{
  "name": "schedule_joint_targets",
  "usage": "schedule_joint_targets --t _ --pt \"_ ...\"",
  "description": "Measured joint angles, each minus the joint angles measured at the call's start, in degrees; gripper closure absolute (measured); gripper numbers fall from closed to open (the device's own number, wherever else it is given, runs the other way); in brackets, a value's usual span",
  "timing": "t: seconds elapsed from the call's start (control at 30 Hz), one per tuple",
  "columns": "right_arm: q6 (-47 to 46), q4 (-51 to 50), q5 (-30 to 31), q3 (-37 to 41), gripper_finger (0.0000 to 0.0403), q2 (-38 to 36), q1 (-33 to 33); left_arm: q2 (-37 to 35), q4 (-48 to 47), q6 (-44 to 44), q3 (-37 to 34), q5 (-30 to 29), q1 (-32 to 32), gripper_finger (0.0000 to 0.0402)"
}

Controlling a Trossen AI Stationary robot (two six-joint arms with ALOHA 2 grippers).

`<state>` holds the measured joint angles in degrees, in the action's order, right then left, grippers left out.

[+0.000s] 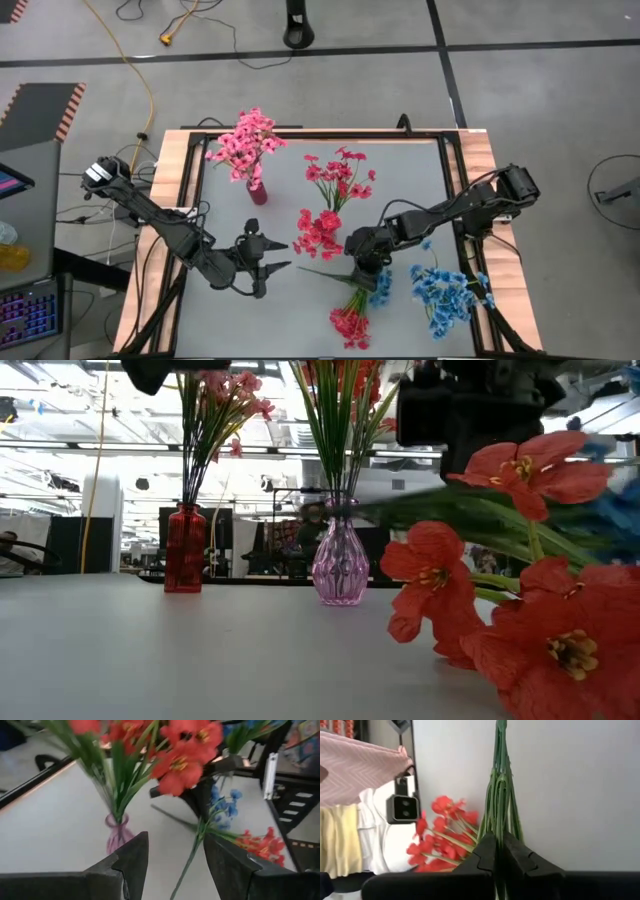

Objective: Sort flowers into vase by color
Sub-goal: Put the blue flowers into the transparent vase

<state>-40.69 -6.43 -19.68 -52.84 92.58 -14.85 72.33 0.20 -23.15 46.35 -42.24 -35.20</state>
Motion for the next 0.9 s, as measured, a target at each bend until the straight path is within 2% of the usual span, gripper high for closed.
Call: schedule_joint_targets --t 0.23,0.33,0.9 --pt "-0.32 0.0 -0.11 -2.55 0.0359 0.0 0.0 5.57 10.09 6.1 0.02 2.8 0.0 0.0223" --pt "-3.48 0.15 -0.2 -2.84 0.0359 0.0 0.0 9.37 14.06 9.21 0.41 2.89 -0.02 0.0223" --pt "-18.08 0.21 -1.34 -2.84 0.0359 0.0 0.0 29.7 14.05 20.7 16.08 2.42 3.93 0.0223"
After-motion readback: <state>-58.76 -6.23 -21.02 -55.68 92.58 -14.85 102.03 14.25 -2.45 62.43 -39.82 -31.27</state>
